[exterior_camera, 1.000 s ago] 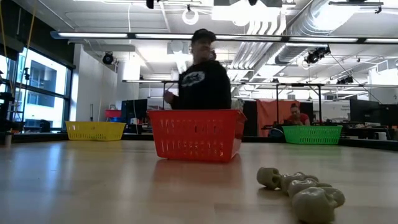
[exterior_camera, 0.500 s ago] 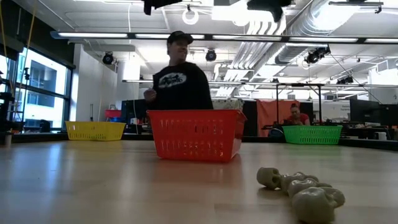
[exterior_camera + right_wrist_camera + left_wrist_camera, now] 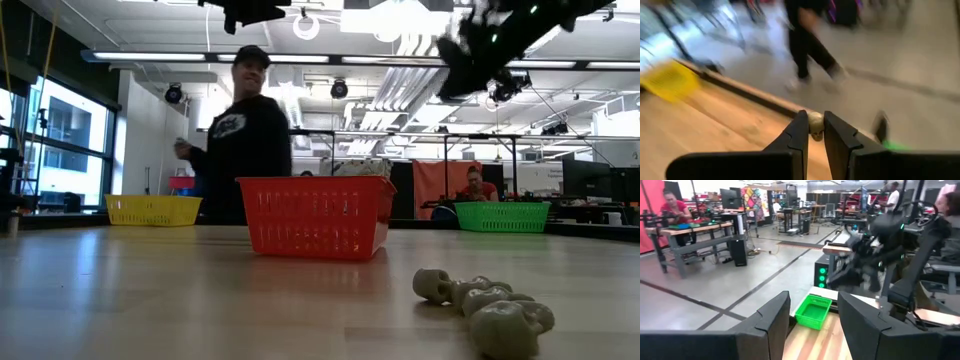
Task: Sort Halloween decoration
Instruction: Put the white skull toy into the green bin
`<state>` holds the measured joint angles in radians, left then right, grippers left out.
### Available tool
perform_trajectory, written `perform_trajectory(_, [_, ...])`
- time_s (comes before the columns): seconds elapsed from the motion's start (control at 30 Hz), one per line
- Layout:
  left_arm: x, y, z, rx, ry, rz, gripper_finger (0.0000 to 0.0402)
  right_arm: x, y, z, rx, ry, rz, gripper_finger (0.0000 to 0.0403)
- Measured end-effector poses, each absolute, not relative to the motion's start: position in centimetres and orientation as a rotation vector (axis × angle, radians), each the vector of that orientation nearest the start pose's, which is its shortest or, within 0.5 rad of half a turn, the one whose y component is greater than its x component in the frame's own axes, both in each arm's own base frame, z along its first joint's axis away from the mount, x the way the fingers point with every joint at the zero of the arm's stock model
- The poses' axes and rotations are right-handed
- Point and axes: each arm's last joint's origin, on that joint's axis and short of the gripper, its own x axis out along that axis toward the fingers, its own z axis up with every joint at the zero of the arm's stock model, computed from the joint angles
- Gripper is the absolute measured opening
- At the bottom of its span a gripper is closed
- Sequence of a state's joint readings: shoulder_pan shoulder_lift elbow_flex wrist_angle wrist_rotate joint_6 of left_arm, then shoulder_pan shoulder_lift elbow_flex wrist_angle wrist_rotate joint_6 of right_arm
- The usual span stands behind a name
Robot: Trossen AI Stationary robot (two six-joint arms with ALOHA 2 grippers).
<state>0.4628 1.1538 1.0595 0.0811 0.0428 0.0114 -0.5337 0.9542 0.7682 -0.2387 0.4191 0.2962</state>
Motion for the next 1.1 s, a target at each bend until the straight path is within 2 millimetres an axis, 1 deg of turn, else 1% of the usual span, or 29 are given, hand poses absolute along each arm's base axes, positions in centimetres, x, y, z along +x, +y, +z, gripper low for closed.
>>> perform_trajectory(0.13, [22.9, 12.2, 38.0, -0.003, 0.013, 0.452, 0.0154, 17.4, -14.9, 27.1, 0.417, 0.473, -1.152, 0.0036])
perform_trajectory(0.27, [22.7, 12.6, 38.1, -0.002, 0.004, 0.473, 0.0154, 17.0, -18.8, 25.1, 0.478, 0.656, -1.283, 0.0036])
perform_trajectory(0.33, [22.6, 12.7, 38.3, -0.018, -0.015, 0.477, 0.0154, 16.7, -20.7, 24.3, 0.537, 0.703, -1.346, 0.0036])
perform_trajectory(0.43, [22.6, 12.7, 38.4, -0.060, -0.039, 0.483, 0.0154, 16.5, -23.0, 22.5, 0.701, 0.747, -1.371, 0.0036])
perform_trajectory(0.53, [22.6, 12.7, 38.5, -0.065, -0.050, 0.484, 0.0154, 16.5, -24.7, 20.8, 0.792, 0.795, -1.342, 0.0036])
perform_trajectory(0.63, [22.6, 12.8, 38.5, -0.066, -0.049, 0.493, 0.0154, 16.3, -25.8, 19.1, 0.838, 0.862, -1.361, 0.0036])
perform_trajectory(0.77, [22.5, 12.7, 38.5, -0.065, -0.051, 0.494, 0.0154, 15.7, -26.9, 17.5, 0.911, 0.903, -1.412, 0.0036])
perform_trajectory(0.9, [22.4, 12.7, 38.6, -0.064, -0.055, 0.494, 0.0154, 15.0, -27.5, 16.9, 0.962, 0.890, -1.457, 0.0036])
perform_trajectory(1.1, [22.4, 12.7, 38.6, -0.064, -0.054, 0.494, 0.0154, 14.1, -27.9, 16.9, 1.062, 0.832, -1.484, 0.0036])
